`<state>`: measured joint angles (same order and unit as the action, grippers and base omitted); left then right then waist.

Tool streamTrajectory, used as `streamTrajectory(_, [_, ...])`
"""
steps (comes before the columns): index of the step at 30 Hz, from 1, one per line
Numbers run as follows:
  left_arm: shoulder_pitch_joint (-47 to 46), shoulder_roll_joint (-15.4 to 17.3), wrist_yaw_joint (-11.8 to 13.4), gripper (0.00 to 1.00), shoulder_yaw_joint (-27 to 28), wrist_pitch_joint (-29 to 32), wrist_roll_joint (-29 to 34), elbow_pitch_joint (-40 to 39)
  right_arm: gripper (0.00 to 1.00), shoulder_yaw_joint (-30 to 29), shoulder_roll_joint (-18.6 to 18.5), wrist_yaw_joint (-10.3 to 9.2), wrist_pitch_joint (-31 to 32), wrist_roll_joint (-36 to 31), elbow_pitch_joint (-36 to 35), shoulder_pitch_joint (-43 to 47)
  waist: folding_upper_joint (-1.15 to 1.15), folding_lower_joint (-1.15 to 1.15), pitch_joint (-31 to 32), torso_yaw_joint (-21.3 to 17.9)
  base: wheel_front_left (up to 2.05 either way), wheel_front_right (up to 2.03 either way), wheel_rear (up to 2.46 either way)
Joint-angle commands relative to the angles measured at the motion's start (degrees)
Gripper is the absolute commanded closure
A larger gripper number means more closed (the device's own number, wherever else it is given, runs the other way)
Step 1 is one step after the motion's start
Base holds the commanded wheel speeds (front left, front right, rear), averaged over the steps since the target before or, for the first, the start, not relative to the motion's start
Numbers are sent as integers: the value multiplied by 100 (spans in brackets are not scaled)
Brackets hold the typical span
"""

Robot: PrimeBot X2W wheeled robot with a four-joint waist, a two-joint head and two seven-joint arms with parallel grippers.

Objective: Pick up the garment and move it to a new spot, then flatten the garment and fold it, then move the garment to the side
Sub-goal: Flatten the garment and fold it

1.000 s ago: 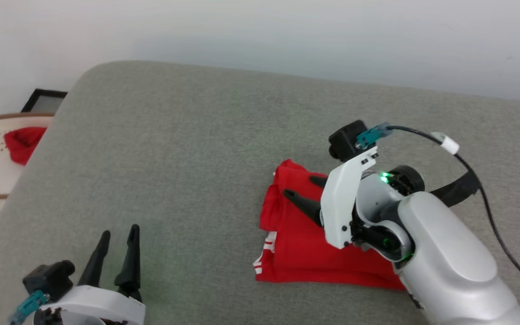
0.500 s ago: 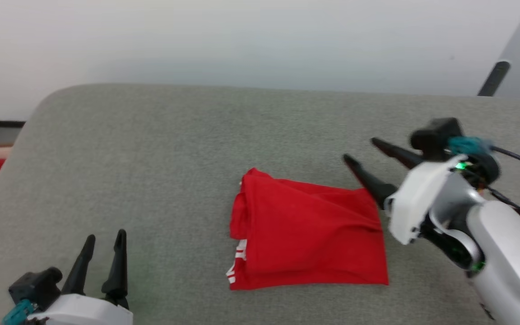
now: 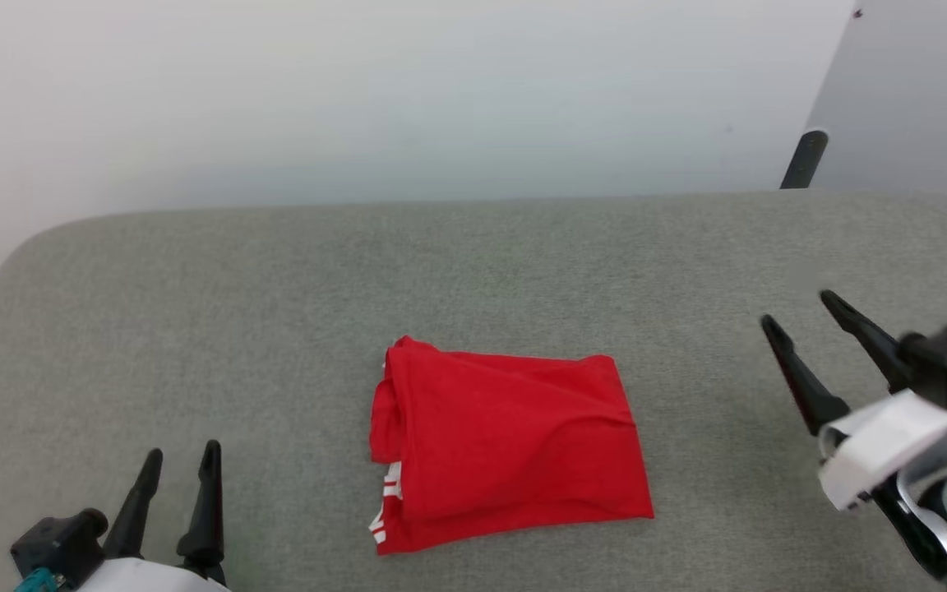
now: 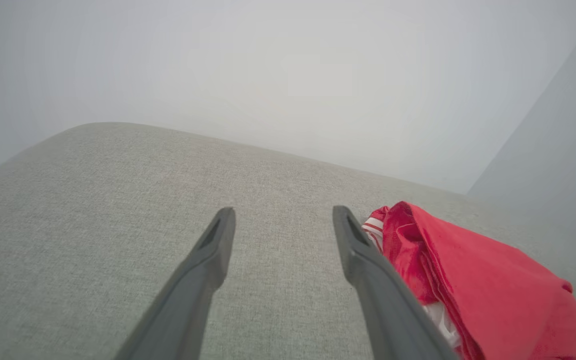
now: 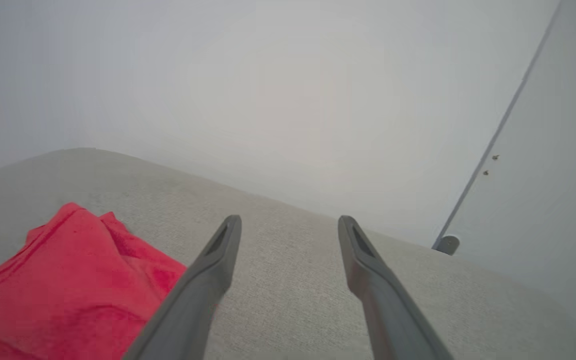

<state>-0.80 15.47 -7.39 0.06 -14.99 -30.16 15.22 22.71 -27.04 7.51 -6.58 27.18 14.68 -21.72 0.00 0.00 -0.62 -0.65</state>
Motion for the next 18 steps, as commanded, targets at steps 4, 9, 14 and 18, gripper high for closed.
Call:
streamTrajectory(4, [91, 35, -15, 0, 35, -15, 101, -57, 0, -388, 23, -5, -237, -178, 54, 430, 0, 0, 126, -111, 0, 0, 0])
streamTrajectory(9, [111, 54, -15, 0, 133, -15, 168, -123, 0, -800, 84, -5, -414, -324, 21, 825, 0, 0, 165, -113, 0, 0, 0])
streamTrajectory(14, [171, 65, -15, 0, 273, -15, 262, -243, 0, -1139, 155, -5, -479, -410, -28, 1147, 0, 0, 183, -110, 0, 0, 0])
streamTrajectory(18, [209, 65, -15, 0, 360, -15, 309, -318, 0, -1351, 194, -6, -499, -454, -93, 1347, 0, 0, 196, -106, 0, 0, 0])
